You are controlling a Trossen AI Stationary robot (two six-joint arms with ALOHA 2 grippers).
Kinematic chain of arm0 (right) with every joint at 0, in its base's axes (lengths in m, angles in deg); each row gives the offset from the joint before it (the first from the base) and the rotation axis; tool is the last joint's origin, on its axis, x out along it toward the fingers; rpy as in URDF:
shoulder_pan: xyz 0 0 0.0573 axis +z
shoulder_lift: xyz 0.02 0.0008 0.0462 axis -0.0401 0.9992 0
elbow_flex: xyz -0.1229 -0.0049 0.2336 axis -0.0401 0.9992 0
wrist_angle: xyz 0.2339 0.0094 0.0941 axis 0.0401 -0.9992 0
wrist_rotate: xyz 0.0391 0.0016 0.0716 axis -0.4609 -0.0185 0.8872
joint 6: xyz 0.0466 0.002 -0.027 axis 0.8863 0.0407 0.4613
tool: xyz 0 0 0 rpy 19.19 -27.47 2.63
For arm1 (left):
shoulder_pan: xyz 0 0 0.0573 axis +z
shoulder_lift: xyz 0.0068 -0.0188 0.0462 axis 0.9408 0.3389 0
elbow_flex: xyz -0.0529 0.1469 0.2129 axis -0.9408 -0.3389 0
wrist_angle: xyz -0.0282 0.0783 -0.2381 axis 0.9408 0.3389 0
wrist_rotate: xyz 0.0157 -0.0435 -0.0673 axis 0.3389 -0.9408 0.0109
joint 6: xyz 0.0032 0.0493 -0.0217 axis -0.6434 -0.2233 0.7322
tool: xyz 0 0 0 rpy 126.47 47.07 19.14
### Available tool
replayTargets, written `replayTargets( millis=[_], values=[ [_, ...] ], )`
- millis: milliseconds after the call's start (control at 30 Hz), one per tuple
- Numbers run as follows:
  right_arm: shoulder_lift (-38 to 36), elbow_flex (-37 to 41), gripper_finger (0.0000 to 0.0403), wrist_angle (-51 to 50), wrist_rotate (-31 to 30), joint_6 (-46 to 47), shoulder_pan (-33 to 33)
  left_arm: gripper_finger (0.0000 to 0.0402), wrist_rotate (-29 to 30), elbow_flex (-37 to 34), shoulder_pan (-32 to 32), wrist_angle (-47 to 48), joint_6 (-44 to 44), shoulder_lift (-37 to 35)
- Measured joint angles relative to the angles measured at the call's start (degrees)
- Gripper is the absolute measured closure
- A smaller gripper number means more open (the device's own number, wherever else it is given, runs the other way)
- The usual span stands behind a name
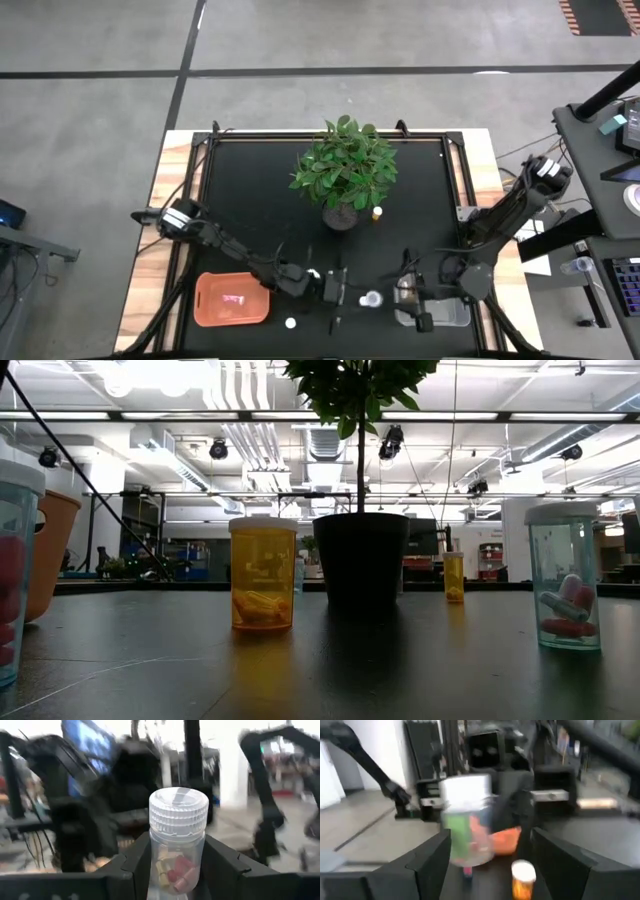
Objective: Pick and place medicine bottles into bin by pill shape (circle, oval)
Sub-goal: Put the transparent capsule bottle into the transparent bin
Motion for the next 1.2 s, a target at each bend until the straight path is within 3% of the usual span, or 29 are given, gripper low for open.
replayTargets(
  millis=[200, 333, 833, 1200],
  values=[
    [-4.7, -5.6, 0.0133, -25.7, 0.2, 14.3, 0.0, 0.0275, 4.7, 0.3, 0.0, 11.0, 1.7, -0.6],
    [-3.9, -11.4, 0.0133, -38.6, 0.3, 18.0, 0.0, 0.0275, 4.9, 0.4, 0.0, 15.8, 4.5, -0.6],
    [10.9, -35.1, 0.0152, -67.8, -2.8, 17.9, -0.2, 0.0275, 6.3, 0.7, 0.1, 16.6, 4.6, -0.6],
    [15.9, -41.7, 0.0193, -75.9, -3.2, 19.2, -1.4, 0.0275, 6.3, 1.1, -0.1, 16.1, 4.3, -0.6]
  ],
)
